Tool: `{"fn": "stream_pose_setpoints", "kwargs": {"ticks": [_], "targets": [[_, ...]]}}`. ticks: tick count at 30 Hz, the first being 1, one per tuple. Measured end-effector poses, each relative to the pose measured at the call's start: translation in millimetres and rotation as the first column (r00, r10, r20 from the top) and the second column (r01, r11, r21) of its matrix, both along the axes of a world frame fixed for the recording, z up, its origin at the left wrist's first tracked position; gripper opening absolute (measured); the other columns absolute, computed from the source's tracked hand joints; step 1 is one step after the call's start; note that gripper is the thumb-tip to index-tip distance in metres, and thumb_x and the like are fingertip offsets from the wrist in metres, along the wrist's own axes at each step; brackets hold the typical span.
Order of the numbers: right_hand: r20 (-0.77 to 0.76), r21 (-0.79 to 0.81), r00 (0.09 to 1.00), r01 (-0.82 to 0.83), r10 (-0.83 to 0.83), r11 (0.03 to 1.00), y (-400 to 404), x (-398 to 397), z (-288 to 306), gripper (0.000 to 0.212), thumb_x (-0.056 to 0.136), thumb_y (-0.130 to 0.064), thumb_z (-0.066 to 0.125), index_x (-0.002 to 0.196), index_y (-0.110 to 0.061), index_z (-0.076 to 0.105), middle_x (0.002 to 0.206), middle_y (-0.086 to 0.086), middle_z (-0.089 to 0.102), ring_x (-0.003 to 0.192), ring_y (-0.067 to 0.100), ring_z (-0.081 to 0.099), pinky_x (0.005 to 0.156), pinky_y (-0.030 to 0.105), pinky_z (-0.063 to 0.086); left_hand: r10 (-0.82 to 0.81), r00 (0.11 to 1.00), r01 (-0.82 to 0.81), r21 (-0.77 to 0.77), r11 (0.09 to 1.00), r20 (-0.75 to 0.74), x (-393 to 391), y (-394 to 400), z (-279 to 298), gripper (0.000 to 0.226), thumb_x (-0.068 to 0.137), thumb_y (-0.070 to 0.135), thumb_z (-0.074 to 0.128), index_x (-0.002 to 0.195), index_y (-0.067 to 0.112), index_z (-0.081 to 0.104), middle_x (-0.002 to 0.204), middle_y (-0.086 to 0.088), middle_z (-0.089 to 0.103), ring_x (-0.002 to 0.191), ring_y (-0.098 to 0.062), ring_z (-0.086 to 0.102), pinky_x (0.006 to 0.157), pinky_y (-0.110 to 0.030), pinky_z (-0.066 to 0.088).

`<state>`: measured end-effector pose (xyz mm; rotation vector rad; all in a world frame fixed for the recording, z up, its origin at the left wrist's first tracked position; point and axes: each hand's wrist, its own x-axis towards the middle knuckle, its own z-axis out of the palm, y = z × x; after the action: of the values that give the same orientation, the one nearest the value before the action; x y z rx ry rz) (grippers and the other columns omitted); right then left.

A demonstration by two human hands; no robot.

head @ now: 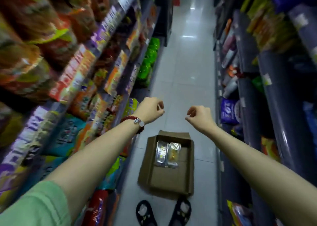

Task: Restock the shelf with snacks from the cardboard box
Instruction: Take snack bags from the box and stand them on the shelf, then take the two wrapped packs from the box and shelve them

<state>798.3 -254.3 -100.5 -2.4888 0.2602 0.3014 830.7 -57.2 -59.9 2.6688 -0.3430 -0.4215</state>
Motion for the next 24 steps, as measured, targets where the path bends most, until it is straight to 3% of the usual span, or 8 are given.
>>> {"fn": "stream_pose_setpoints", "kwargs": {"ticks": [6,12,16,21,24], "targets": [[-0.098,0.005,0.995,0.037,-0.036,0.999,-32.3,0.4,-122.0,0.015,0.083,-0.024,0.066,0.093,-0.012,0.069,0.088,0.007,0.07,0.086,0.022,0.064,0.074,0.028,0.048,0.061,0.987,-0.058,0.025,0.998,-0.152,9.7,-22.1,-137.1,0.02,0.086,0.023,0.059,0.097,0.01,0.069,0.096,-0.011,0.073,0.094,-0.025,0.065,0.08,-0.03,0.049],[-0.2,0.056,0.976,0.099,-0.086,0.993,-25.9,-9.3,-266.3,0.012,0.085,-0.023,0.065,0.092,-0.013,0.065,0.081,0.001,0.062,0.082,0.019,0.059,0.07,0.027,0.043,0.087,0.959,-0.074,0.055,0.996,-0.269,1.8,-14.5,-289.0,0.018,0.086,0.02,0.059,0.1,0.01,0.066,0.099,-0.01,0.07,0.096,-0.024,0.064,0.076,-0.028,0.045],[-0.25,0.1,0.963,0.134,-0.105,0.986,-18.3,-17.6,-368.2,0.011,0.088,-0.024,0.063,0.097,-0.016,0.063,0.083,-0.003,0.062,0.081,0.013,0.06,0.069,0.027,0.05,0.147,0.944,-0.134,0.064,0.989,-0.296,-5.9,-11.1,-391.3,0.023,0.089,0.021,0.06,0.108,0.01,0.065,0.1,-0.006,0.067,0.091,-0.016,0.06,0.073,-0.023,0.041],[-0.29,0.128,0.945,0.195,-0.151,0.972,-12.2,-20.0,-480.8,0.012,0.089,-0.023,0.063,0.099,-0.017,0.062,0.088,-0.003,0.062,0.081,0.011,0.059,0.066,0.02,0.045,0.215,0.889,-0.215,0.045,0.976,-0.404,-17.8,-10.4,-511.1,0.03,0.09,0.019,0.061,0.119,0.011,0.059,0.11,-0.007,0.066,0.089,-0.013,0.058,0.075,-0.021,0.047],[-0.319,0.156,0.935,0.213,-0.155,0.965,-10.9,-21.1,-535.9,0.013,0.09,-0.022,0.062,0.101,-0.017,0.061,0.087,-0.006,0.059,0.075,0.004,0.054,0.057,0.013,0.04,0.228,0.856,-0.23,0.052,0.972,-0.464,-20.7,-12.1,-571.5,0.039,0.09,0.018,0.06,0.128,0.012,0.053,0.119,-0.009,0.062,0.102,-0.019,0.061,0.084,-0.025,0.051]]}}
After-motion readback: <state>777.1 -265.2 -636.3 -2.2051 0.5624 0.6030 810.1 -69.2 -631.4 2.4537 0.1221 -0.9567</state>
